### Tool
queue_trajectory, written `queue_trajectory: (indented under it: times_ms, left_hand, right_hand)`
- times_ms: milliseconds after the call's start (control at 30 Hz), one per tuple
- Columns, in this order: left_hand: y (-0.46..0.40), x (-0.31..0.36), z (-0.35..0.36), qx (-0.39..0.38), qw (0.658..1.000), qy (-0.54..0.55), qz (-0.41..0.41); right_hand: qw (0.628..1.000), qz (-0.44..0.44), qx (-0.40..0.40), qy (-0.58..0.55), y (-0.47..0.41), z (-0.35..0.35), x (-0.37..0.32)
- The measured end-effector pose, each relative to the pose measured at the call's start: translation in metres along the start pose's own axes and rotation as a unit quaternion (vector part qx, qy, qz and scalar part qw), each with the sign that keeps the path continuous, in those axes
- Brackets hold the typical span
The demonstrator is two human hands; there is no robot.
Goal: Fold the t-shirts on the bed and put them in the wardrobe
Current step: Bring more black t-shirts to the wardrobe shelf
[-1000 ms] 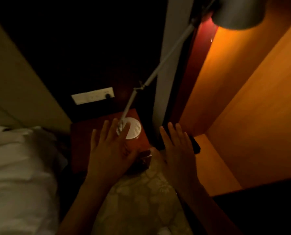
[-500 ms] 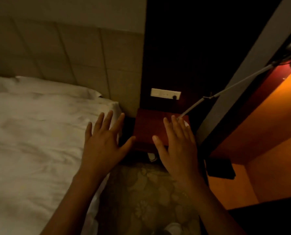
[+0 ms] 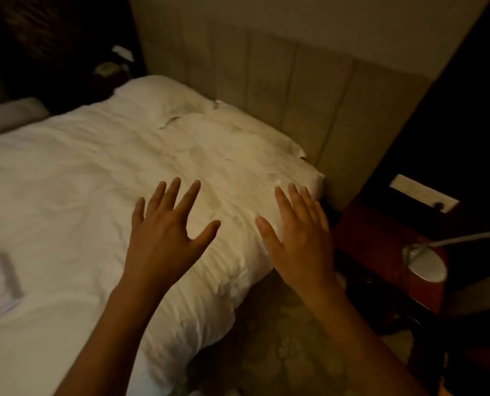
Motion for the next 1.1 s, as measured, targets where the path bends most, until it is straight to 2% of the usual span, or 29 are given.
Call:
queue_trajectory:
  times_ms: [267,567,867,1100]
  left_hand:
    - [0.159,-0.098,-0.081,0.063,0.982,-0.065,-0.168]
    - [0.331,-0.188,-0.159,0.127,0.938,-0.083,-0.313]
    - [0.439,-0.312,-0.219,0.171,0.903,-0.065,-0.388]
    - [0.484,-0.457,-0.258,0.167,0.899,-0.056,-0.402]
  right_hand:
    - [0.985,-0.157,-0.033,-0.067,0.069,0.023,-0.128]
    - [0.941,-0.295,-0.074,-0.146,0.177,0.033,-0.295]
    - [0.911,-0.373,-0.081,-0.158,0.247,0.047,-0.46]
    - [0.913,-0.363,-0.107,-0.152,0.283,0.098,-0.608]
Point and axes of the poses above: each hand's wrist, its own y-axis away from the middle knuckle, its own z-axis out of the palm, x = y × z, the point moved 10 cm from there along -y, towards the middle knuckle, and after that the axes turned 6 degrees about y, right-handed, at the moved point
